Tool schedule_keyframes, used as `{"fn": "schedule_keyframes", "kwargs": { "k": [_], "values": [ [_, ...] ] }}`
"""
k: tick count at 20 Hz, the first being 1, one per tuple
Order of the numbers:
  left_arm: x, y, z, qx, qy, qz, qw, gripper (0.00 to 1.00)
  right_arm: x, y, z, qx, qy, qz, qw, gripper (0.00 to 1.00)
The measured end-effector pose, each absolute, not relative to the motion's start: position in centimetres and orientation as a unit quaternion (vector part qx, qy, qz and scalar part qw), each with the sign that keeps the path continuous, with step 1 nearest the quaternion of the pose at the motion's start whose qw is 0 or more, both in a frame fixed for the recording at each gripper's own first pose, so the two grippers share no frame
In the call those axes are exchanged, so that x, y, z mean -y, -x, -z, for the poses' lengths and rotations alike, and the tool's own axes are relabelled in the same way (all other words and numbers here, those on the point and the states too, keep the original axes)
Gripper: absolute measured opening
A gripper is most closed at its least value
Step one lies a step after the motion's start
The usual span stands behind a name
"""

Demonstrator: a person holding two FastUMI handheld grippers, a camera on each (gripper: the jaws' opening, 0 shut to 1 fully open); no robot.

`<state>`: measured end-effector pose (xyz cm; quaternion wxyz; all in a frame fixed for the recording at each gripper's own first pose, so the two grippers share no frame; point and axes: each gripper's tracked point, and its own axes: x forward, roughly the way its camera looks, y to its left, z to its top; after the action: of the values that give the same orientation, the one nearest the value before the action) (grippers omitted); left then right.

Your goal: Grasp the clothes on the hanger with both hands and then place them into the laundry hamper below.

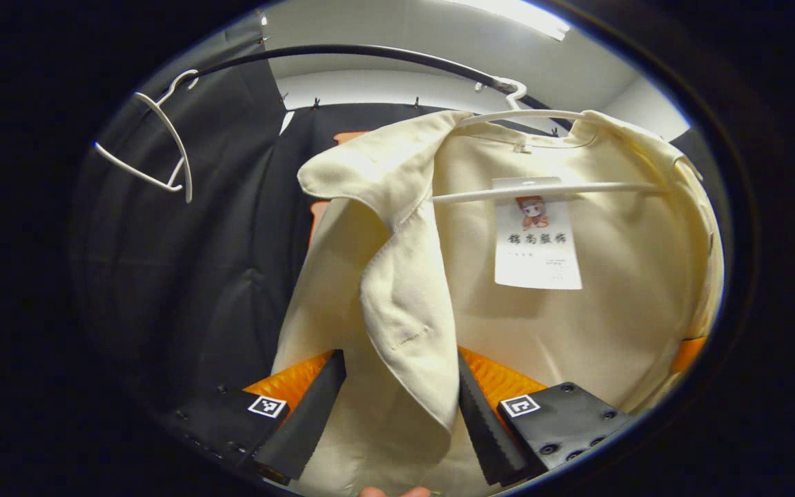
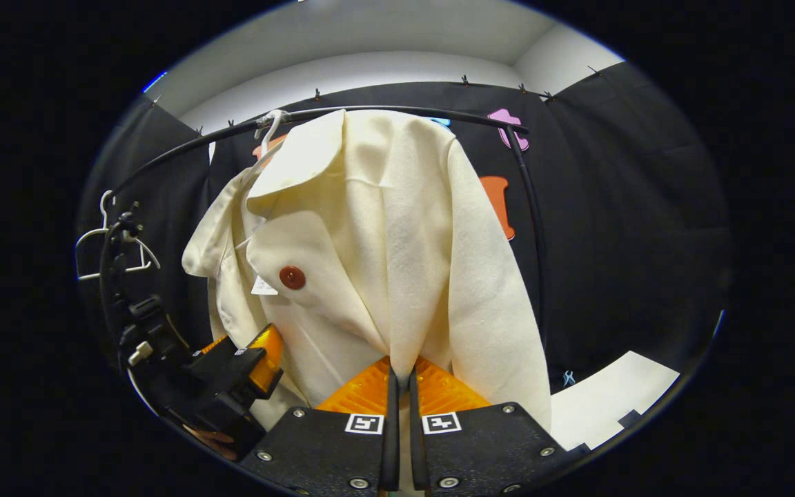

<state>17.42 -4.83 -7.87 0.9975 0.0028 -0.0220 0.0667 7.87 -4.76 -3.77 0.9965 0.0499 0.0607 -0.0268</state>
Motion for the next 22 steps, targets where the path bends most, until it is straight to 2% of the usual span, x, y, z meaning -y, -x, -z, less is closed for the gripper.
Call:
{"fn": "schedule_keyframes", "kwargs": {
  "k": [3, 6, 7, 12, 13, 15, 16, 17, 20, 22],
  "values": [
    [2.1, -18.2, 6.7, 0.040, -0.062, -0.097, 0.993, 0.94, 4.9, -7.7, 3.5, -0.059, -0.046, 0.024, 0.997, 0.06],
    [-1.3, -17.9, 4.9, 0.049, -0.110, -0.124, 0.985, 0.27, 5.3, -7.3, 3.1, -0.052, -0.046, 0.021, 0.997, 0.06],
    [-2.5, -17.5, 4.2, 0.051, -0.129, -0.131, 0.982, 0.14, 5.5, -7.1, 2.7, -0.044, -0.044, 0.024, 0.998, 0.06],
    [-8.0, -16.6, -1.9, 0.099, -0.244, -0.192, 0.945, 0.14, 7.6, -5.0, -1.6, 0.025, -0.011, 0.054, 0.998, 0.03],
    [-8.9, -16.6, -2.9, 0.106, -0.258, -0.203, 0.939, 0.12, 7.9, -4.6, -2.6, 0.037, -0.010, 0.056, 0.998, 0.03],
    [-9.9, -17.0, -4.7, 0.117, -0.281, -0.214, 0.928, 0.15, 8.5, -4.0, -4.3, 0.055, -0.015, 0.057, 0.997, 0.03],
    [-10.1, -17.7, -5.0, 0.114, -0.283, -0.213, 0.928, 0.12, 8.6, -3.8, -4.9, 0.059, -0.018, 0.050, 0.997, 0.03],
    [-10.1, -18.3, -4.8, 0.111, -0.281, -0.209, 0.930, 0.15, 8.9, -3.1, -5.1, 0.063, -0.020, 0.044, 0.997, 0.03],
    [-9.8, -19.6, -5.4, 0.108, -0.290, -0.205, 0.928, 0.12, 8.7, -0.5, -7.2, 0.083, -0.036, 0.010, 0.996, 0.03],
    [-10.0, -19.8, -6.1, 0.113, -0.286, -0.210, 0.928, 0.15, 8.6, 0.4, -8.5, 0.102, -0.036, -0.010, 0.994, 0.03]
  ]
}}
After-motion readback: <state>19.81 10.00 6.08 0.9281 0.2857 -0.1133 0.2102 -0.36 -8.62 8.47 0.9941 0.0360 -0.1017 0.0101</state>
